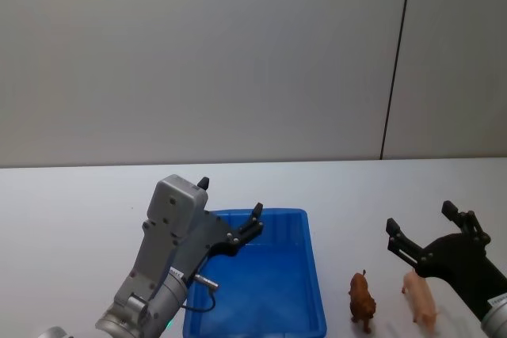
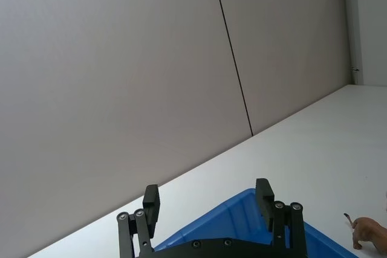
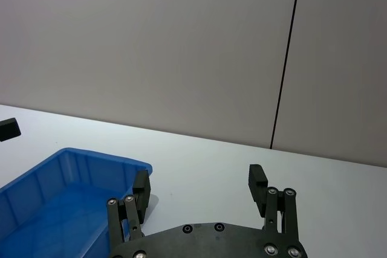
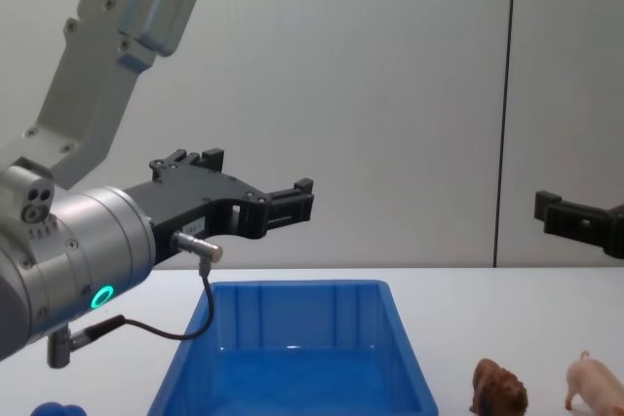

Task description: Pick up the two dolls from the table and place them into the box.

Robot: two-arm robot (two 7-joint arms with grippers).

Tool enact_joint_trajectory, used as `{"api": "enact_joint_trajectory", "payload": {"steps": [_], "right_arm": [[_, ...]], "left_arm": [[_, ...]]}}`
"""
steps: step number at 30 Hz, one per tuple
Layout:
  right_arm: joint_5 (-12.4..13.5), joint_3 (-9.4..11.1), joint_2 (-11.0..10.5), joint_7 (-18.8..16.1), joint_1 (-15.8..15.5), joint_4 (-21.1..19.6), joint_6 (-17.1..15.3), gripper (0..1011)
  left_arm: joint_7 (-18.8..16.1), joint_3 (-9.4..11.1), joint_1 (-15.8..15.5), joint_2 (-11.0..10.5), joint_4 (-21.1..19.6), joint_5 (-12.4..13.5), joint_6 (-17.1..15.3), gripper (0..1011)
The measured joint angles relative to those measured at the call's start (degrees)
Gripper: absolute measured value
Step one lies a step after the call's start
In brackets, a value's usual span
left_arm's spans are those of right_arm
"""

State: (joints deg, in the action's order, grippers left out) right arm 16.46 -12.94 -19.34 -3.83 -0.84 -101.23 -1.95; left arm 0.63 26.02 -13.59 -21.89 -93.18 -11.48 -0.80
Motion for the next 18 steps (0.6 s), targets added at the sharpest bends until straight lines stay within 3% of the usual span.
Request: {"api": "enact_joint_trajectory", "payload": {"steps": [18], "right_arm": [[-0.29,0.53,-0.88,-0.12,-0.56,-0.08,-0.61,1001]], "left_arm": [[0.0,0.0,0.0,0.0,0.0,0.0,0.0,1001]]}}
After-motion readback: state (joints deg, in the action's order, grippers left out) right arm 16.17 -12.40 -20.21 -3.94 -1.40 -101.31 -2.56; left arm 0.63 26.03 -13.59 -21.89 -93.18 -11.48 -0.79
